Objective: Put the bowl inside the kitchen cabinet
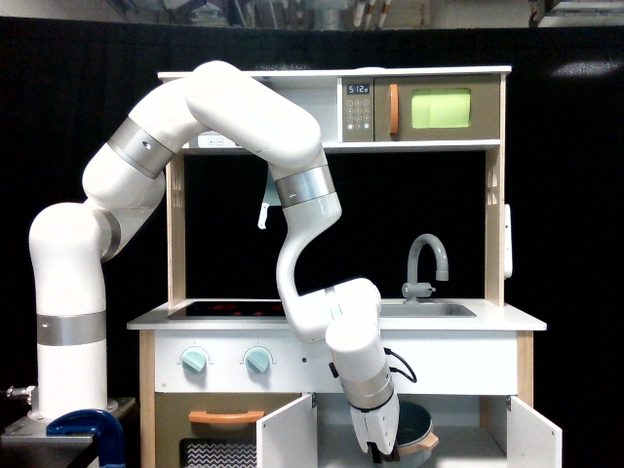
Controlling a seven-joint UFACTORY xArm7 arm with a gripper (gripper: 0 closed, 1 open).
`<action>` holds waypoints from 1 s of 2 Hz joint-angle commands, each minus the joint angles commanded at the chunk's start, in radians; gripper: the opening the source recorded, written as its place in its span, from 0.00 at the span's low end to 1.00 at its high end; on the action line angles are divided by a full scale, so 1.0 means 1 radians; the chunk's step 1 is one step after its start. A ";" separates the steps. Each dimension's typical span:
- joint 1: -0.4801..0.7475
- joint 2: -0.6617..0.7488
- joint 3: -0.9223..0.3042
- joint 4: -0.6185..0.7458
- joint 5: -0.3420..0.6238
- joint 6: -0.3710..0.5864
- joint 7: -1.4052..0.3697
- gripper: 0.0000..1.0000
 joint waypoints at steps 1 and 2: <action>-0.007 -0.012 0.005 -0.012 -0.005 -0.002 0.001 1.00; -0.027 -0.022 0.005 -0.032 -0.007 0.005 -0.017 1.00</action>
